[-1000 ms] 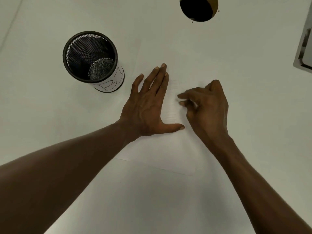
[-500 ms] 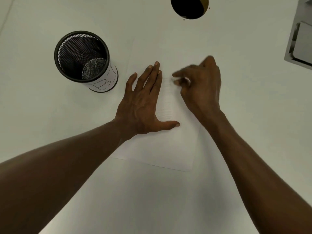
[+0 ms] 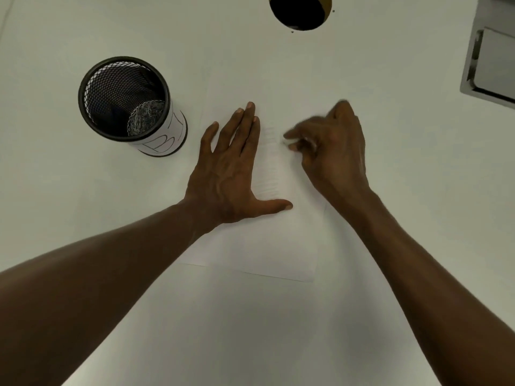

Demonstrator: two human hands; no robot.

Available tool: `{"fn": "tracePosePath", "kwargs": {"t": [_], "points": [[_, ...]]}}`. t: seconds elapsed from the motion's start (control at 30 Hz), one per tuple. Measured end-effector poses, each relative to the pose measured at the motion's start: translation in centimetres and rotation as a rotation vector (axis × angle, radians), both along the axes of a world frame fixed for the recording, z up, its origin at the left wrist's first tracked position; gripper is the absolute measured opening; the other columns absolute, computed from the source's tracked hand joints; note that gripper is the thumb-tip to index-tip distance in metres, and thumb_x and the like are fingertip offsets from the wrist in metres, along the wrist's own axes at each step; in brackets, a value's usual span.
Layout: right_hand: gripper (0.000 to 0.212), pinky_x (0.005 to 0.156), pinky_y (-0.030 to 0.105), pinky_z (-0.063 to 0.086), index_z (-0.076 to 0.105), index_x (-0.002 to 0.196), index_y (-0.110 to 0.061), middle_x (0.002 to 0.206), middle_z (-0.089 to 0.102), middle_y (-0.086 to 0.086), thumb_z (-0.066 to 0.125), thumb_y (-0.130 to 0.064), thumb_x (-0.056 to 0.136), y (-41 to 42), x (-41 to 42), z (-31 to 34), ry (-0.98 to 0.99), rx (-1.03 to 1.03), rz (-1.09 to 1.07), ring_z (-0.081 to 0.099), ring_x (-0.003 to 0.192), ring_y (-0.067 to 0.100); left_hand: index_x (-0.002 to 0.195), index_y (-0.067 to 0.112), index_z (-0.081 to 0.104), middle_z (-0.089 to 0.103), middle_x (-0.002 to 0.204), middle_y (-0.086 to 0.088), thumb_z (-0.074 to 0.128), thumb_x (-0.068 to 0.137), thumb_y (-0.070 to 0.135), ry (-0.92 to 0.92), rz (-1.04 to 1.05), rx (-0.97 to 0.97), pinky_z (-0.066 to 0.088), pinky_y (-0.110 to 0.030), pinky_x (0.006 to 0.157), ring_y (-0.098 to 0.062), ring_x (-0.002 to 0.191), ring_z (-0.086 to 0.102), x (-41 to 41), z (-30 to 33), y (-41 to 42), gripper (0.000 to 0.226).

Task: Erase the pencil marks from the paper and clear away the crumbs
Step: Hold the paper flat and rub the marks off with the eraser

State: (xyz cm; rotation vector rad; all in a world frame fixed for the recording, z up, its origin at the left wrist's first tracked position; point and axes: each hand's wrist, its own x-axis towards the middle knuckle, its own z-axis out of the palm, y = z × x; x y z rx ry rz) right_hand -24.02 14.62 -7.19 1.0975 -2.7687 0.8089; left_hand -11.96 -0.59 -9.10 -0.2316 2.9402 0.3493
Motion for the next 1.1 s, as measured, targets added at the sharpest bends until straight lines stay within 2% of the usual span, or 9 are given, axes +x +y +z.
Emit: {"fn": "tracePosePath", "kwargs": {"t": [0.13, 0.3, 0.4, 0.5, 0.63, 0.7, 0.83, 1.0, 1.1], "points": [[0.019, 0.06, 0.033, 0.036, 0.078, 0.087, -0.017, 0.086, 0.076, -0.006, 0.073, -0.001, 0.08, 3.4, 2.8, 0.2, -0.026, 0.039, -0.002, 0.038, 0.076, 0.015, 0.162, 0.003, 0.009, -0.003, 0.172, -0.012, 0.029, 0.062, 0.105, -0.003, 0.001, -0.013, 0.002, -0.051, 0.127, -0.025, 0.16, 0.0, 0.0, -0.1, 0.0, 0.144], [0.026, 0.055, 0.03, 0.036, 0.079, 0.082, -0.017, 0.076, 0.075, -0.008, 0.06, -0.001, 0.074, -1.1, -1.0, 0.6, 0.003, -0.025, 0.011, 0.041, 0.075, 0.016, 0.162, 0.002, 0.008, -0.005, 0.172, -0.013, 0.024, 0.062, 0.105, -0.014, 0.001, -0.011, 0.003, -0.052, 0.127, -0.025, 0.159, -0.002, 0.1, 0.1, 0.0, 0.144], [0.023, 0.058, 0.029, 0.033, 0.078, 0.086, -0.019, 0.082, 0.075, -0.009, 0.066, -0.002, 0.078, 1.5, 0.9, 0.5, -0.032, 0.049, 0.01, 0.036, 0.077, 0.012, 0.162, 0.003, 0.005, -0.007, 0.172, -0.012, 0.023, 0.062, 0.105, -0.029, 0.001, -0.007, 0.001, -0.051, 0.127, -0.024, 0.159, -0.004, 0.0, 0.2, 0.0, 0.144], [0.02, 0.057, 0.032, 0.038, 0.078, 0.088, -0.018, 0.087, 0.076, -0.007, 0.069, -0.002, 0.08, 3.7, 3.6, 0.7, -0.035, 0.066, 0.016, 0.042, 0.075, 0.017, 0.162, 0.003, 0.005, -0.007, 0.172, -0.012, 0.025, 0.062, 0.105, -0.023, 0.004, -0.004, 0.0, -0.051, 0.127, -0.025, 0.159, -0.003, 0.0, 0.1, -0.1, 0.144], [0.014, 0.058, 0.027, 0.028, 0.079, 0.085, -0.02, 0.078, 0.075, -0.008, 0.075, -0.007, 0.079, -1.8, 0.3, 0.5, 0.017, 0.047, 0.01, 0.038, 0.075, 0.012, 0.162, 0.003, 0.005, -0.007, 0.172, -0.012, 0.025, 0.063, 0.105, -0.022, 0.0, -0.009, -0.001, -0.05, 0.127, -0.025, 0.159, -0.004, 0.1, 0.1, 0.0, 0.143], [0.015, 0.057, 0.027, 0.031, 0.079, 0.085, -0.019, 0.073, 0.074, -0.007, 0.076, -0.007, 0.077, -4.1, -1.1, 0.5, 0.038, 0.018, -0.023, 0.039, 0.075, 0.013, 0.162, 0.003, 0.003, -0.008, 0.172, -0.012, 0.026, 0.064, 0.105, -0.021, 0.003, -0.01, -0.002, -0.049, 0.127, -0.024, 0.159, -0.005, 0.0, 0.2, -0.1, 0.143], [0.015, 0.056, 0.028, 0.036, 0.079, 0.087, -0.019, 0.077, 0.075, -0.006, 0.078, -0.007, 0.078, -0.9, 2.3, 0.6, -0.026, 0.061, -0.017, 0.05, 0.074, 0.021, 0.162, 0.003, 0.007, -0.006, 0.172, -0.012, 0.027, 0.063, 0.105, -0.012, 0.0, -0.008, -0.001, -0.049, 0.127, -0.025, 0.16, -0.003, 0.1, 0.0, -0.1, 0.143], [0.019, 0.056, 0.026, 0.033, 0.079, 0.086, -0.021, 0.075, 0.074, -0.008, 0.074, -0.004, 0.077, -3.6, -0.1, 0.3, -0.008, -0.013, -0.155, 0.04, 0.076, 0.009, 0.161, 0.002, 0.011, -0.001, 0.172, -0.014, 0.026, 0.064, 0.104, 0.021, 0.0, -0.005, 0.004, -0.052, 0.127, -0.026, 0.16, 0.001, 0.2, 0.0, -0.2, 0.142], [0.019, 0.058, 0.026, 0.032, 0.078, 0.088, -0.022, 0.078, 0.074, -0.009, 0.074, -0.006, 0.079, -3.5, 0.1, 0.4, -0.015, 0.005, -0.146, 0.039, 0.079, 0.009, 0.162, 0.002, 0.01, -0.002, 0.172, -0.013, 0.025, 0.064, 0.105, 0.014, -0.002, -0.003, 0.004, -0.052, 0.127, -0.025, 0.16, 0.0, 0.1, -0.1, -0.1, 0.142]]}}
